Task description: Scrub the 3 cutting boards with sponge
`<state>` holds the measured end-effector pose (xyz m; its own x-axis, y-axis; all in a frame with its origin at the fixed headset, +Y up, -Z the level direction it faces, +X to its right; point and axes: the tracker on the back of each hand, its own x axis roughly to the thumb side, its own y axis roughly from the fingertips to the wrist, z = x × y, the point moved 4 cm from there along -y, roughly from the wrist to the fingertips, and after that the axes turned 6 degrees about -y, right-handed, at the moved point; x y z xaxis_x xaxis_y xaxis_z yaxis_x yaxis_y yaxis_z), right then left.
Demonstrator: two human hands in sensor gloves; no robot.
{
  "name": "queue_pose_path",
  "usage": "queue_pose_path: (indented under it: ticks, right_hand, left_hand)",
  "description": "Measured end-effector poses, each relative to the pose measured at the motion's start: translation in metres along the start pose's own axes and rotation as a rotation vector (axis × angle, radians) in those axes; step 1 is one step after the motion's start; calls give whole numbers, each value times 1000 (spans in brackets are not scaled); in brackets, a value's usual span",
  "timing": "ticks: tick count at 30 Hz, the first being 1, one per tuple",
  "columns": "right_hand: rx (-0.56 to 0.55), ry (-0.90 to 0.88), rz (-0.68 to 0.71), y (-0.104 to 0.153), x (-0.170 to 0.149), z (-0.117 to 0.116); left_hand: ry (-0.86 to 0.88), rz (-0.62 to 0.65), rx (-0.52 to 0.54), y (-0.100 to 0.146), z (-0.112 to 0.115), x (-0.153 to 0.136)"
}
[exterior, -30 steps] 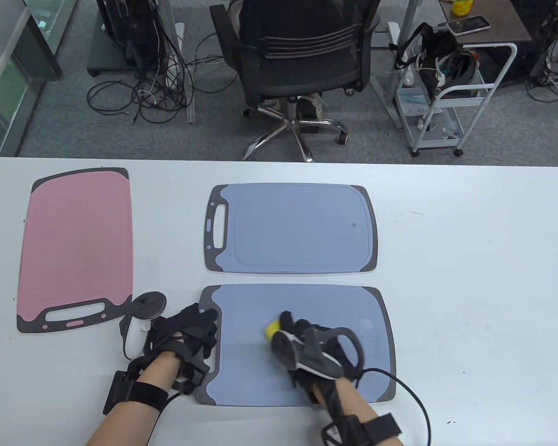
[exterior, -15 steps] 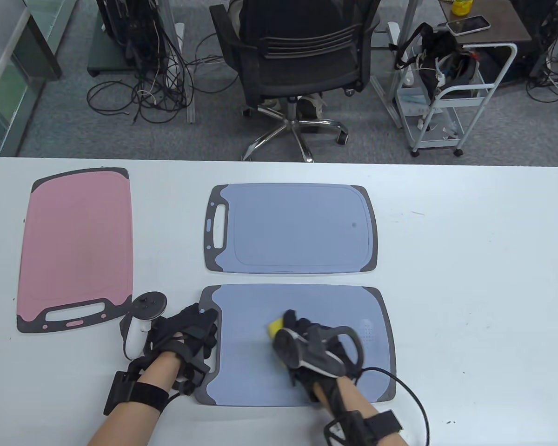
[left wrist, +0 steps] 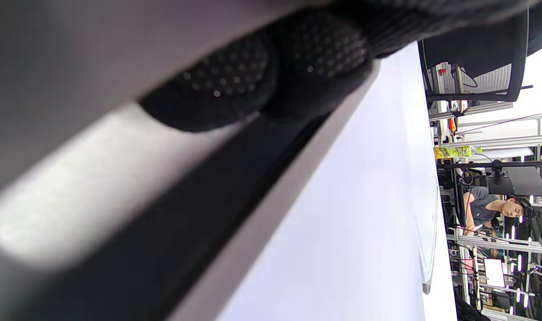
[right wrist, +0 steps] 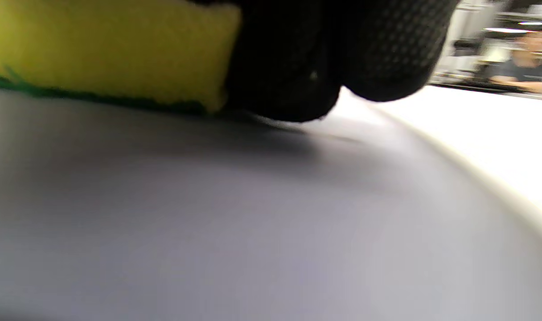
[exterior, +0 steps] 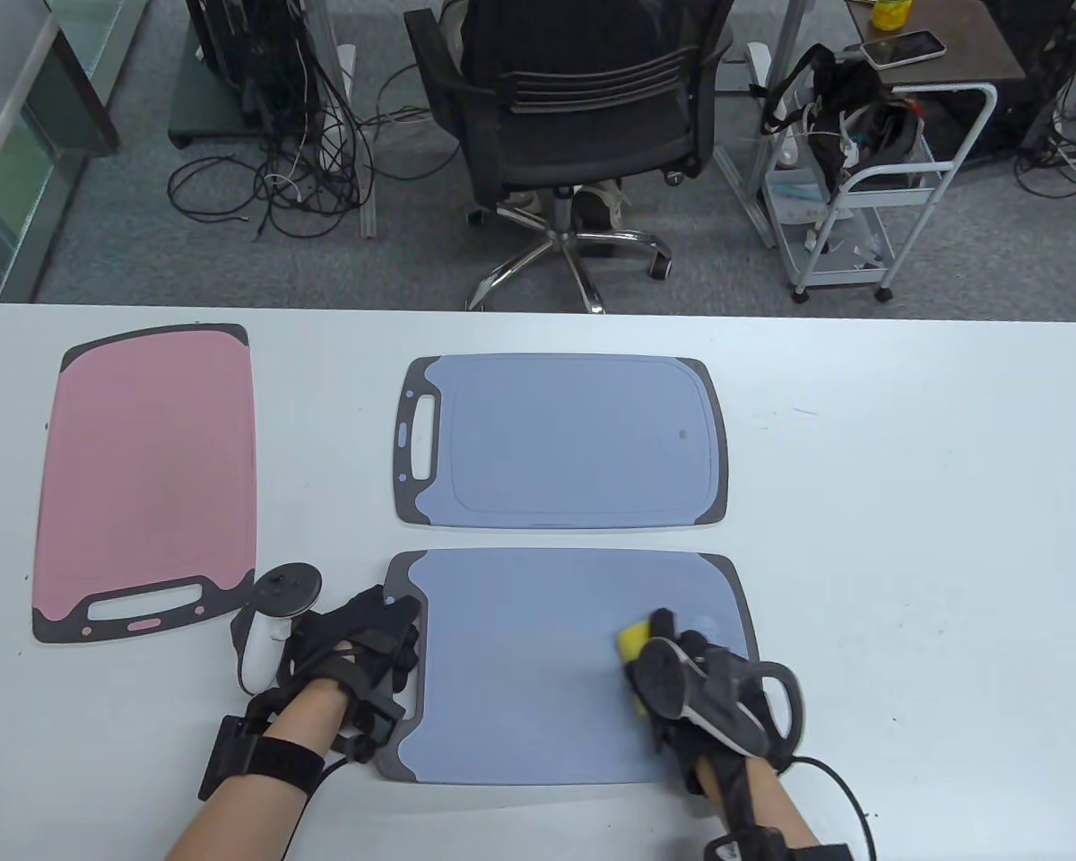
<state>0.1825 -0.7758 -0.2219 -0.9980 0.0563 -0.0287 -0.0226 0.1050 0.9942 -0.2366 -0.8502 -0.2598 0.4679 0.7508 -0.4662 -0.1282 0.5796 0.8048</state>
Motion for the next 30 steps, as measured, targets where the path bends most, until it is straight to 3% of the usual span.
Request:
queue_pose_path:
  ticks: [2, 5, 8, 12, 15, 17, 19, 21, 23, 27, 30]
  right_hand:
    - [-2, -1, -99, 1, -33, 1]
    - [4, 16, -73, -3, -18, 3]
    - [19, -23, 141, -7, 53, 3]
    - [2, 65, 487, 14, 189, 0]
    - [-23, 76, 668, 38, 252, -2]
    - [-34, 88, 692, 45, 262, -3]
    - [-36, 93, 654, 40, 243, -2]
    - [-37, 75, 549, 30, 204, -1]
    - [-19, 74, 420, 20, 148, 1]
    - [3, 26, 35, 15, 0, -1]
    - [36, -27, -150, 18, -59, -2]
  left_hand:
    - [-1, 1, 0, 0, 0, 0]
    - [-4, 1, -1, 0, 0, 0]
    - [-4, 2, 0, 0, 0, 0]
    - [-5, 1, 1, 0, 0, 0]
    - [-3, 1, 0, -1, 0, 0]
    - [0, 2, -2, 0, 1, 0]
    - [-5, 3, 3, 0, 1, 0]
    - [-14, 5, 9, 0, 1, 1]
    - [-15, 6, 8, 0, 1, 0]
    - [-4, 2, 1, 0, 2, 0]
    - [15, -4, -9, 0, 4, 0]
